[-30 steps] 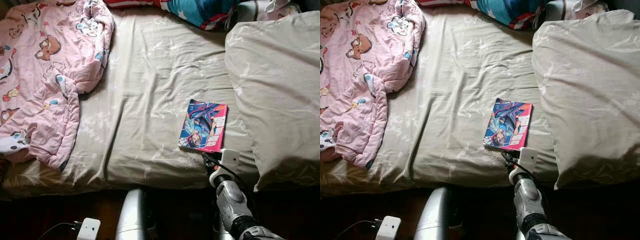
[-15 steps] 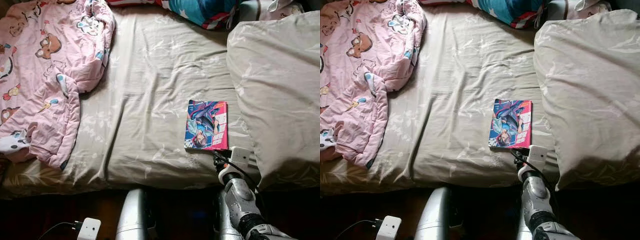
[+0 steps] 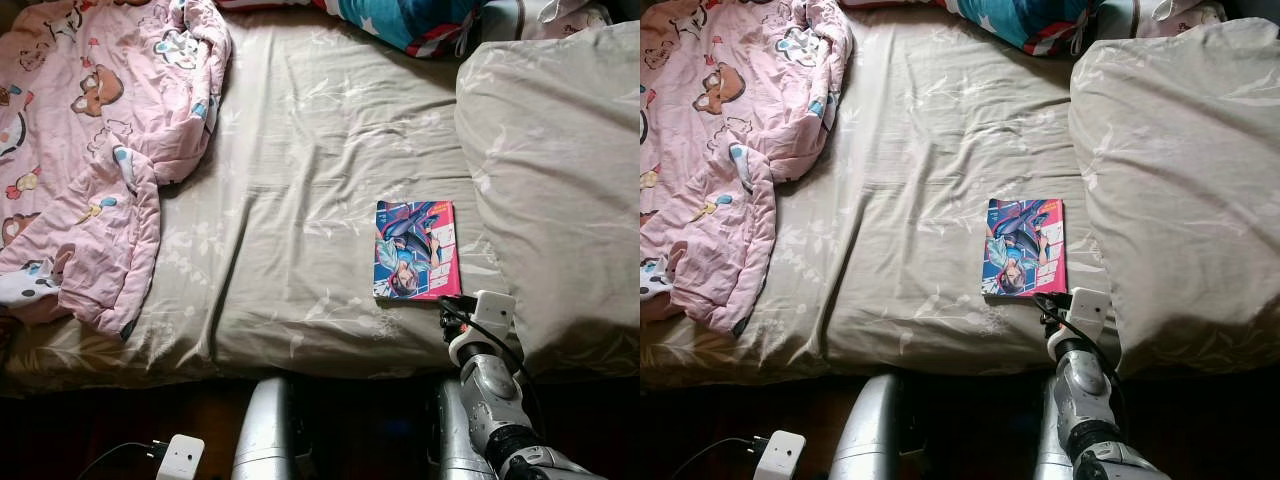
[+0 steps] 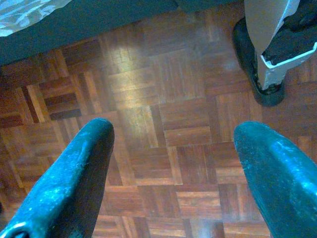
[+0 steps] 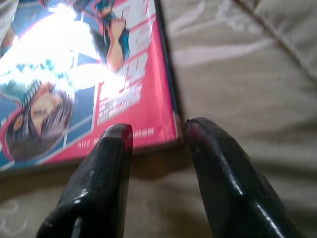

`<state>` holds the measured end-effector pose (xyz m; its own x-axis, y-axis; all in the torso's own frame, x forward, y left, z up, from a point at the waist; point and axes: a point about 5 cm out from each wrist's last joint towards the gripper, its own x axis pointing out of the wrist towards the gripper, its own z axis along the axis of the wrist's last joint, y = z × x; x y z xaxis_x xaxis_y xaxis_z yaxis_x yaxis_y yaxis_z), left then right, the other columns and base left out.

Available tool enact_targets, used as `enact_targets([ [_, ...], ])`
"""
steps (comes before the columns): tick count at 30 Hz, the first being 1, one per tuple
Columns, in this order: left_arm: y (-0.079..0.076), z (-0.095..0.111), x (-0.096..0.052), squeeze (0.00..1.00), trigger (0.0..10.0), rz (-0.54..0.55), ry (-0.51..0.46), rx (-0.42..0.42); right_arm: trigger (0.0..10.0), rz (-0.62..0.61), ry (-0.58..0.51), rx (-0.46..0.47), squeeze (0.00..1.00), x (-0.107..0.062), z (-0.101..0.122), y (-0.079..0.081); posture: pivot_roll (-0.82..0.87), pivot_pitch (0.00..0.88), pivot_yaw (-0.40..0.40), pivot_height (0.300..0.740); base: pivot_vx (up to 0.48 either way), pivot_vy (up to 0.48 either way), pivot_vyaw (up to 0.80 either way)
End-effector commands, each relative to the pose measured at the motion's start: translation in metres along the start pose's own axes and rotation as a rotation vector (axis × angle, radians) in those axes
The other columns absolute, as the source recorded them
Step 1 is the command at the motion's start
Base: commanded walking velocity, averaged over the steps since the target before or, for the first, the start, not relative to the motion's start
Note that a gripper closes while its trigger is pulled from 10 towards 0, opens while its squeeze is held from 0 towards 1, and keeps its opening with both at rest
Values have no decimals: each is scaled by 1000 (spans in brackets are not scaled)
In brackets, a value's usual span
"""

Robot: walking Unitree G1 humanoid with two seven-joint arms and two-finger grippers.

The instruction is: Clean up the room

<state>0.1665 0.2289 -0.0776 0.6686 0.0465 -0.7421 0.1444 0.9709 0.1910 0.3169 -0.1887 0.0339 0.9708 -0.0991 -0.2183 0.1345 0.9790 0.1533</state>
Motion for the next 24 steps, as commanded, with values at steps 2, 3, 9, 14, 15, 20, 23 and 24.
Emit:
enact_targets([
  [2, 4, -16, -6, 0, 10000, 2, 55, 17, 10000, 12, 10, -2, 0, -2, -5, 3, 42, 312, 209, 599, 0, 0, 0],
  [3, 3, -15, -6, 0, 10000, 1, 55, 17, 10000, 15, 6, -8, 0, -2, -4, 3, 40, 310, 208, 599, 0, 0, 0],
  [9, -2, -9, -2, 0, 10000, -3, 50, 11, 10000, 41, -33, -36, 0, -5, -4, 5, 15, 279, 184, 599, 0, 0, 0],
  [14, -5, -5, 0, 0, 10000, 1, 43, -4, 10000, 38, -41, -34, 0, -12, -11, 3, -3, 260, 169, 599, 0, 0, 0],
  [15, -6, -3, 1, 0, 10000, 1, 42, -6, 10000, 37, -40, -34, 0, -13, -13, 2, -10, 254, 165, 599, 0, 0, 0],
  [20, -10, 4, 5, 0, 10000, 3, 30, -24, 10000, 37, -25, -31, 0, -26, -29, 3, -34, 221, 144, 599, 0, 0, 0],
  [23, -12, 7, 6, 0, 10000, 9, 27, -37, 10000, 38, -40, -31, 0, -29, -30, 4, -43, 205, 136, 599, 0, 0, 0],
  [24, -12, 8, 6, 0, 10000, 11, 26, -40, 10000, 43, -56, -34, 0, -29, -29, 6, -51, 195, 133, 599, 0, 0, 0],
])
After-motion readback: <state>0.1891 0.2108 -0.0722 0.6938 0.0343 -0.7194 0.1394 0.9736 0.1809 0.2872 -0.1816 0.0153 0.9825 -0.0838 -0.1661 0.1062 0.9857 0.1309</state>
